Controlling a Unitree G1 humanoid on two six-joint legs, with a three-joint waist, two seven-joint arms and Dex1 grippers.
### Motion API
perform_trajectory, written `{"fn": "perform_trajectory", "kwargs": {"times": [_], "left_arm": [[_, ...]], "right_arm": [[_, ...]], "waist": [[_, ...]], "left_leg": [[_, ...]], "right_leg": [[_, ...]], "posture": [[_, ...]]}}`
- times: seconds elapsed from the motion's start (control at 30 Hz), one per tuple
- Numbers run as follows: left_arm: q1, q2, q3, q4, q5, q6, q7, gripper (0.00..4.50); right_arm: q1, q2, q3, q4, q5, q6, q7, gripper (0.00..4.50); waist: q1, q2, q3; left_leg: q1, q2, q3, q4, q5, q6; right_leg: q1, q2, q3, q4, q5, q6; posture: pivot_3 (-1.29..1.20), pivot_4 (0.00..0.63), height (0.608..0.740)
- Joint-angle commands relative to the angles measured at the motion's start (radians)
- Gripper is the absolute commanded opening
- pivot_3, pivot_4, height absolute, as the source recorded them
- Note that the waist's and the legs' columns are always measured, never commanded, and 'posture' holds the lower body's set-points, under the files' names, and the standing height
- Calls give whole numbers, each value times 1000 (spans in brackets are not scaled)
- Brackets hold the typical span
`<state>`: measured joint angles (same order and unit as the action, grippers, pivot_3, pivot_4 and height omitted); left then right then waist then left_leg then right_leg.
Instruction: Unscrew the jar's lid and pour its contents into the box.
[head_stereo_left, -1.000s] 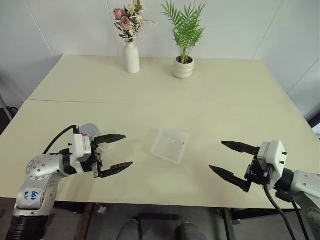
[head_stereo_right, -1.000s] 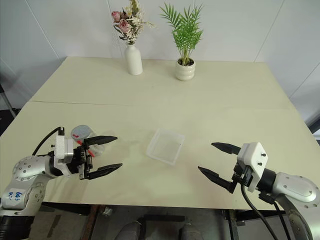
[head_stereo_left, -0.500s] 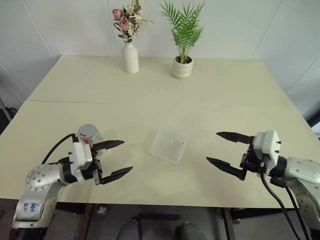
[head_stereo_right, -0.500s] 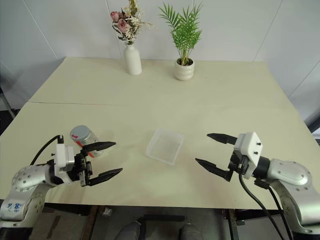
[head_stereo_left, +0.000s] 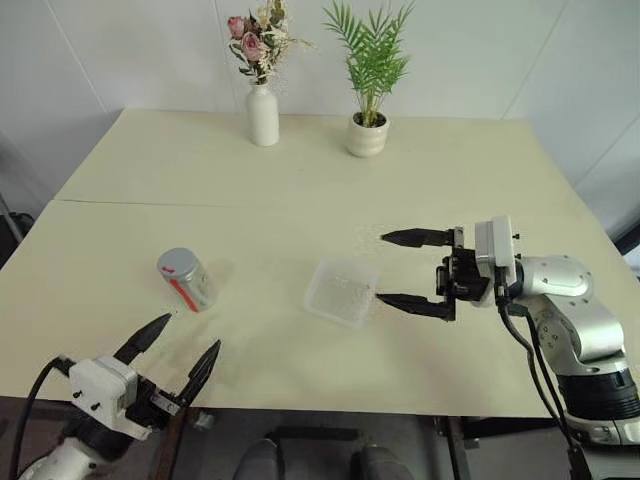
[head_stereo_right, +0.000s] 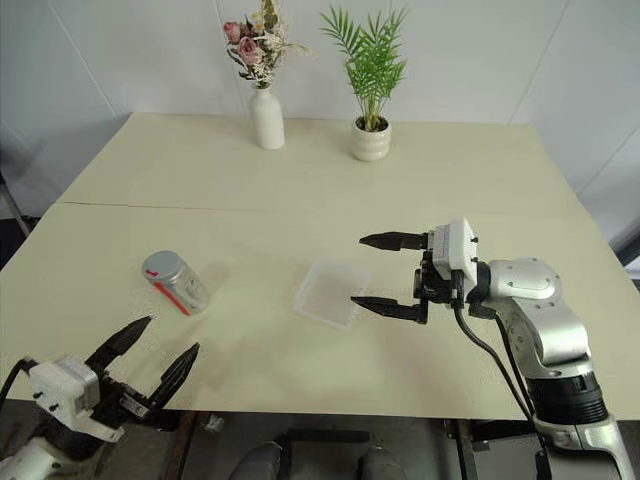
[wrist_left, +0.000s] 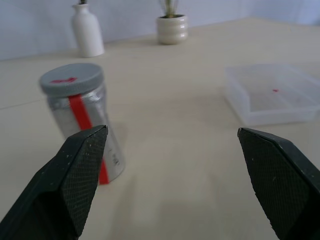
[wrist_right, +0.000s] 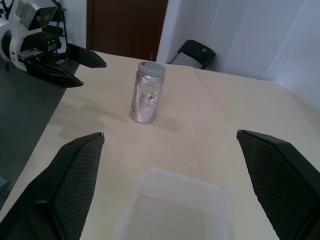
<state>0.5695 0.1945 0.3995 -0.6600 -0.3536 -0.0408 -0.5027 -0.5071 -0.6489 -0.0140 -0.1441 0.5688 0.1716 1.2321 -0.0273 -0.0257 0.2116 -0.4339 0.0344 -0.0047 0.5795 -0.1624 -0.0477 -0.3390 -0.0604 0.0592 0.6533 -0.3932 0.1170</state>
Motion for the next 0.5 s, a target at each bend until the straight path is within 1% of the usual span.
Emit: {"fn": "perform_trajectory", "kwargs": {"times": [0.03,0.1,0.23,0.4,0.5], "left_arm": [[37,-101,-45,-54,83,-51,126,4434],[22,-126,-70,-45,129,-72,159,4434],[-51,-168,-50,-3,177,-82,275,4434],[-199,-143,-20,75,179,-50,359,4434],[-247,-107,-13,110,182,-44,359,4434]], "right_arm": [[-40,9,5,20,8,-9,36,4500],[-51,10,9,28,7,-7,48,4500],[-55,13,12,22,5,1,54,4500],[-49,18,13,-3,8,15,37,4500],[-40,19,9,-23,12,27,27,4500]], "waist": [[0,0,0],[0,0,0],[-1,0,0],[-1,0,0],[-3,-1,-1]], "left_leg": [[-1,0,0,1,0,0],[-3,-1,0,3,-1,2],[-3,-1,0,4,-2,2],[-3,-1,0,4,-2,2],[-3,-1,0,4,-2,2]], "right_leg": [[0,0,0,0,0,0],[-1,0,0,0,0,0],[-1,0,0,-1,0,0],[-1,0,0,-1,1,1],[-1,1,0,0,1,2]], "posture": [[0,150,740],[0,150,740],[0,150,740],[0,150,740],[0,150,740]]}}
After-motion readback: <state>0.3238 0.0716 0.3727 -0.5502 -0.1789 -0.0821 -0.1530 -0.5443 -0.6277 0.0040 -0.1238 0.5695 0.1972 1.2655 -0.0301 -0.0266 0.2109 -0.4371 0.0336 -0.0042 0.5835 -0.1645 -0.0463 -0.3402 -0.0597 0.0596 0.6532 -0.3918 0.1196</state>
